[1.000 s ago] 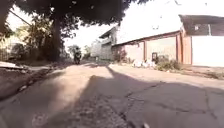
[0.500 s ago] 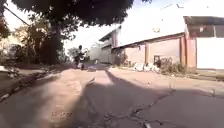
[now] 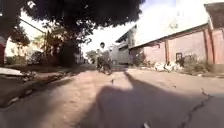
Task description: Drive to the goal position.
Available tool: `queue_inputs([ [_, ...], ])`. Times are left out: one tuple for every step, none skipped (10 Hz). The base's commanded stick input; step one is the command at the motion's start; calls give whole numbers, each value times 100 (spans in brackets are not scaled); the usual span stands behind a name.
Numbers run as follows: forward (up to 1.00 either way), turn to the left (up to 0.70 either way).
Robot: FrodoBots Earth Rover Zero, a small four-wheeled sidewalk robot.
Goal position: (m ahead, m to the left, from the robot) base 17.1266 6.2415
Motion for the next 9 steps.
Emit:
queue_inputs([
  [0, 100],
  [0, 80],
  [0, 3],
  [0, 0],
  [18, 0],
  [85, 0],
  [100, 0],
  [100, 0],
  [100, 0],
])
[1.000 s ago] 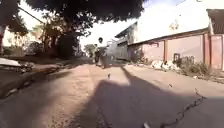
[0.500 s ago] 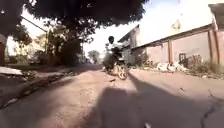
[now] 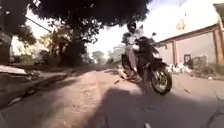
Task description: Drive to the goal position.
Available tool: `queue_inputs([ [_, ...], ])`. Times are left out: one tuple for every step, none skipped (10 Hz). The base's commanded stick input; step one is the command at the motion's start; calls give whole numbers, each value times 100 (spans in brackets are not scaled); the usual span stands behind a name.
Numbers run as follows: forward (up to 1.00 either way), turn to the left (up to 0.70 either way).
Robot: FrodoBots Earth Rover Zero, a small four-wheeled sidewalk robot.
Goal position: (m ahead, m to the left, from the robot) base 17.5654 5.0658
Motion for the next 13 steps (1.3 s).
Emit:
queue_inputs([
  [100, 0],
  [100, 0],
  [100, 0],
  [100, 0],
  [100, 0],
  [100, 0],
  [100, 0],
  [100, 28],
  [100, 40],
  [100, 40],
  [100, 40],
  [100, 37],
  [100, 19],
])
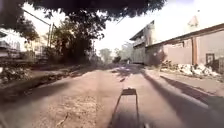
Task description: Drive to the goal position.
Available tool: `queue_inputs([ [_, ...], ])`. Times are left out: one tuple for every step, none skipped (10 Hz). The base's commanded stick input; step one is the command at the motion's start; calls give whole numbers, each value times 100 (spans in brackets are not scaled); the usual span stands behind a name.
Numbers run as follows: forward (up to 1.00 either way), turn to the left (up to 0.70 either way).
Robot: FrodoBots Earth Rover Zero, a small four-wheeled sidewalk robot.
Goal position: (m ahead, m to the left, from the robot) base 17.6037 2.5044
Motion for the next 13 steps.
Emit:
queue_inputs([
  [100, 0],
  [100, 0],
  [100, 0],
  [100, 0],
  [100, 0],
  [100, 0],
  [100, 0],
  [100, 0],
  [100, 0],
  [100, 0],
  [100, 0],
  [100, 0],
  [100, 0],
])
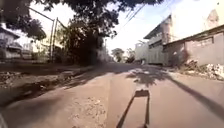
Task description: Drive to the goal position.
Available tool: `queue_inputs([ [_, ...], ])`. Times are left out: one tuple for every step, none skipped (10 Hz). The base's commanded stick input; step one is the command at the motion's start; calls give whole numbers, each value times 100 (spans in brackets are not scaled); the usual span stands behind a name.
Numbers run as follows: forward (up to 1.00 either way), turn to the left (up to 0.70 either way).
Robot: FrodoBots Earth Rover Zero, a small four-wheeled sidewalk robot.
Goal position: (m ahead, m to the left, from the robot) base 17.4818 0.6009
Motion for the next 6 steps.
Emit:
queue_inputs([
  [100, 0],
  [100, 0],
  [100, 0],
  [100, 0],
  [100, 0],
  [100, 0],
])
